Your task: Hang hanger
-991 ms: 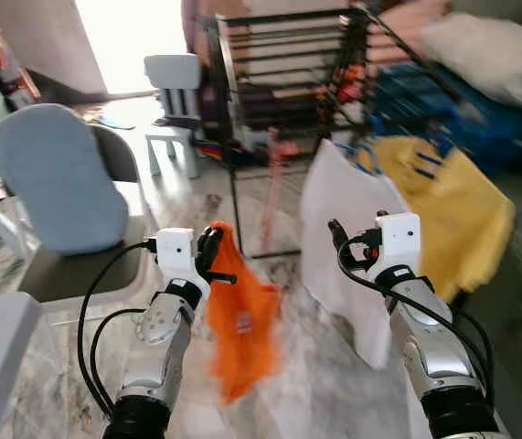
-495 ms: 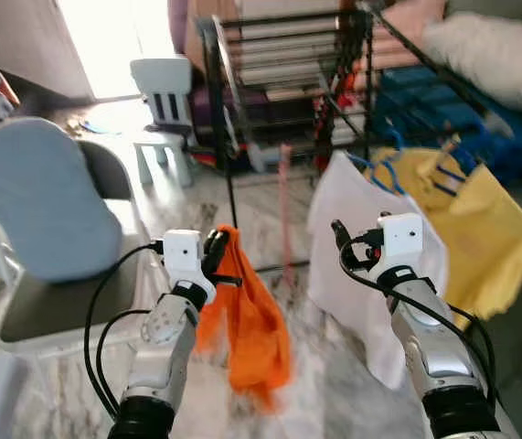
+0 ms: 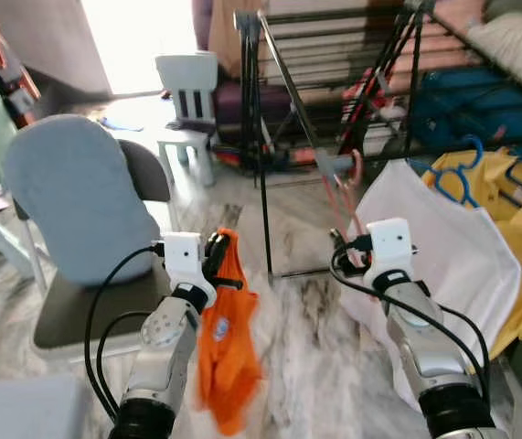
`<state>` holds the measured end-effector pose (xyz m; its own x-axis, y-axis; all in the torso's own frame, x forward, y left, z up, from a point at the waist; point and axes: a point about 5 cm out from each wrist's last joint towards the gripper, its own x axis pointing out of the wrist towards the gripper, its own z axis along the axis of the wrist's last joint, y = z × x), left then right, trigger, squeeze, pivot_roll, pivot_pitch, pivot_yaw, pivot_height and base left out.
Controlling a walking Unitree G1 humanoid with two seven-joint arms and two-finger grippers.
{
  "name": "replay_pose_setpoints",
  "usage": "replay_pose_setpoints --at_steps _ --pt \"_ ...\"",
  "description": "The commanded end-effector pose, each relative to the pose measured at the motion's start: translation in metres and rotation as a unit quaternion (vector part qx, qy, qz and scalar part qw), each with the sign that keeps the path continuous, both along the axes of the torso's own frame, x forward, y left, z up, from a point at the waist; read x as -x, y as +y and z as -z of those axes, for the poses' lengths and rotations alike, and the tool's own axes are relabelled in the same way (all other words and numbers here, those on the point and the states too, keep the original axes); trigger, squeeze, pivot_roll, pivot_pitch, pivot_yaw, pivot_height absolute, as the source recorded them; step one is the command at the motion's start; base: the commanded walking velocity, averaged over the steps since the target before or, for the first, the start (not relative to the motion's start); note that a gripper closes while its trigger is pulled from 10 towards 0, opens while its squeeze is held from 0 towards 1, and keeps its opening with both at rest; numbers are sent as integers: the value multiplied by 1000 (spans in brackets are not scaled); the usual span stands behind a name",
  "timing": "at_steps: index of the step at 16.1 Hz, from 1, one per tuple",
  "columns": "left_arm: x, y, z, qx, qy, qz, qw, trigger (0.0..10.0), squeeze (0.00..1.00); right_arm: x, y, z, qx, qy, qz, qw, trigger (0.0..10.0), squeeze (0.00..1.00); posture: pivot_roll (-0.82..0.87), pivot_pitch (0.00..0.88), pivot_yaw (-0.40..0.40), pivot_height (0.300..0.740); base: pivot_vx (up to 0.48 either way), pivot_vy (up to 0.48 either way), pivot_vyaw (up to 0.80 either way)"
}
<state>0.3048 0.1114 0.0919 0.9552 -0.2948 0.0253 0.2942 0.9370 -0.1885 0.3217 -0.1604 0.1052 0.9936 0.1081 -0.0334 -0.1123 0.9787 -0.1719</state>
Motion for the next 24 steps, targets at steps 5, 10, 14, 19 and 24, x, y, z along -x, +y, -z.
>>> replay_pose_setpoints --at_steps 5,10,14,19,24 --pt "0 7 -5 -8 -16 -5 1000 10000 0 -8 -12 0 24 15 50 998 10000 0 -150 0 20 740 0 0 0" --pt "2 5 -5 -9 -18 0 1000 10000 0 -9 -28 2 38 27 88 995 10000 0 -155 0 19 740 48 -329 0" --pt "2 4 -4 -6 -15 1 1000 10000 0 -12 -28 0 37 27 84 995 10000 0 -155 0 19 740 253 -363 0" --pt "3 7 -2 -4 -9 -8 1000 10000 0 -9 -20 6 15 46 42 998 10000 0 -154 0 19 740 0 0 0" --pt "1 9 -3 -3 -9 -11 1000 10000 0 -10 -9 7 22 49 -3 999 10000 0 -156 0 19 740 0 0 0"
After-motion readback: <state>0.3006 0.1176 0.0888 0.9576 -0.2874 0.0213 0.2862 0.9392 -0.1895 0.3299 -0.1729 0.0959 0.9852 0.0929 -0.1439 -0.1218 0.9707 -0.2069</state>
